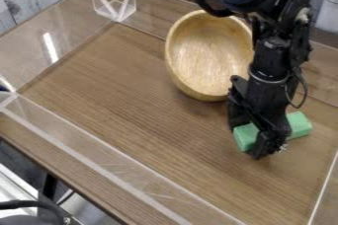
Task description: Put the green block in the brown bowl
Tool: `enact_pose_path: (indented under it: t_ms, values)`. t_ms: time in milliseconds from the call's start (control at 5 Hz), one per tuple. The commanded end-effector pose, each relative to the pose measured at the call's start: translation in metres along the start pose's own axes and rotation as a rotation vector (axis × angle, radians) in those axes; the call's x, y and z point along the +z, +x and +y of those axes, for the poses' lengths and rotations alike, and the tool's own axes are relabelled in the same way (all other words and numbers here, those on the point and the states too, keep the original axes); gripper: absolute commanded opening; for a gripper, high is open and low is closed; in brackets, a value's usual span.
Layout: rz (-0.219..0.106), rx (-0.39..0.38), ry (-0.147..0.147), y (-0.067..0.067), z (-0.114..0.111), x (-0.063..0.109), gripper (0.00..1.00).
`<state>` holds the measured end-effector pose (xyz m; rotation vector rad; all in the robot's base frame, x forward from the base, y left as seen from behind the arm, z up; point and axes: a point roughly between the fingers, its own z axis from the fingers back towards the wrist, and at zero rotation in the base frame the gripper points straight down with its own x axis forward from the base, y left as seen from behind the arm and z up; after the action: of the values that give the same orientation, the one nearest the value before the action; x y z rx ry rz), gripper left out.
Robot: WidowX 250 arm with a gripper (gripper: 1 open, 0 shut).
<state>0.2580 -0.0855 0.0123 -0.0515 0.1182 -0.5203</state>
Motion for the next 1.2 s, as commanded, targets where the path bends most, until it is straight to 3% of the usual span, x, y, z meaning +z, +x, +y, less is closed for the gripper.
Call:
enact_pose_path:
  t_ms: [0, 200, 400, 600, 800, 1000]
  values:
    - [0.018, 0.018, -0.009, -0.005, 0.001, 0.004, 0.00]
    - [-0.012, 0.063, 0.004, -0.006, 0.004, 0.020, 0.00]
    - [-0.073, 0.145, 0.036, -0.006, 0.006, 0.055, 0.00]
    - [-0.144, 0.271, 0.065, -0.008, 0.026, 0.096, 0.00]
    - [-0.187, 0.401, 0.084, -0.008, 0.069, 0.120, 0.00]
    - [-0.173, 0.369, 0.082, -0.001, 0.051, 0.100, 0.00]
